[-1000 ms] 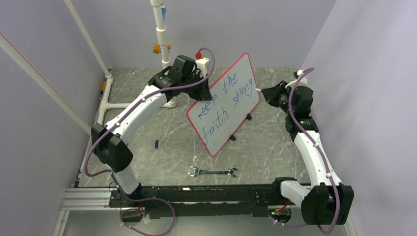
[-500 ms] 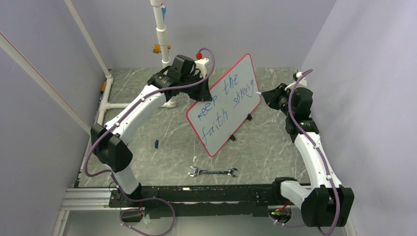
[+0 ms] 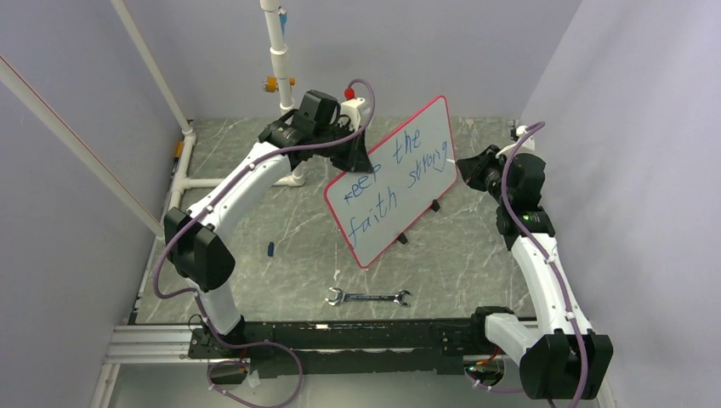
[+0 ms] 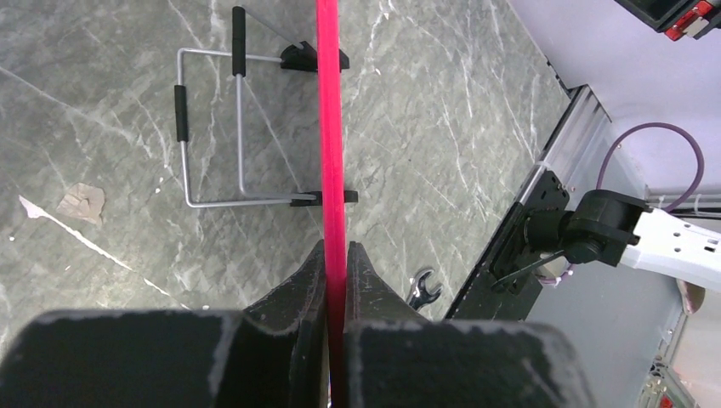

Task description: Write a sentence on the whiteboard

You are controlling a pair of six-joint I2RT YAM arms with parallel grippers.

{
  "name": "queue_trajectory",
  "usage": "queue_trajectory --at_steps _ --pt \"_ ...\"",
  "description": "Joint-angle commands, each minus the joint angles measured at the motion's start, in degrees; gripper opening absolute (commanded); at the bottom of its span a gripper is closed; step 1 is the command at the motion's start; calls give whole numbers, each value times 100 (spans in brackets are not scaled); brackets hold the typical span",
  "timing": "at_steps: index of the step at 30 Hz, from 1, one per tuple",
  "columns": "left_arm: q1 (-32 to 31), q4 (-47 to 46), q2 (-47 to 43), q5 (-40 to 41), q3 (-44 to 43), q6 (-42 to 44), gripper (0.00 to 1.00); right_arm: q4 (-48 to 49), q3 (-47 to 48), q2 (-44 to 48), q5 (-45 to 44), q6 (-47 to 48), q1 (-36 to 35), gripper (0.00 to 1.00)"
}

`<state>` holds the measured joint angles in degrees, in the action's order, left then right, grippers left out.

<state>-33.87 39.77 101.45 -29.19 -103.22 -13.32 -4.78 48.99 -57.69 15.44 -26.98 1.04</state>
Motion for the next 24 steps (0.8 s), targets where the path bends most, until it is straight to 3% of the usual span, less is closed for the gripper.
queue_trajectory --at_steps 1,5,10,18,24 --pt "-192 485 268 -1150 288 -377 0 56 111 116 -34 97 40 0" --pt "-206 462 338 -1056 291 -438 0 57 102 120 -20 92 56 0" --pt "-204 838 580 -215 122 -163 0 33 134 161 2 114 94 0" --pt "-201 638 498 -21 349 -156 0 -33 210 204 38 133 138 0" --pt "-200 520 463 141 433 -171 11 -32 229 188 80 106 138 0"
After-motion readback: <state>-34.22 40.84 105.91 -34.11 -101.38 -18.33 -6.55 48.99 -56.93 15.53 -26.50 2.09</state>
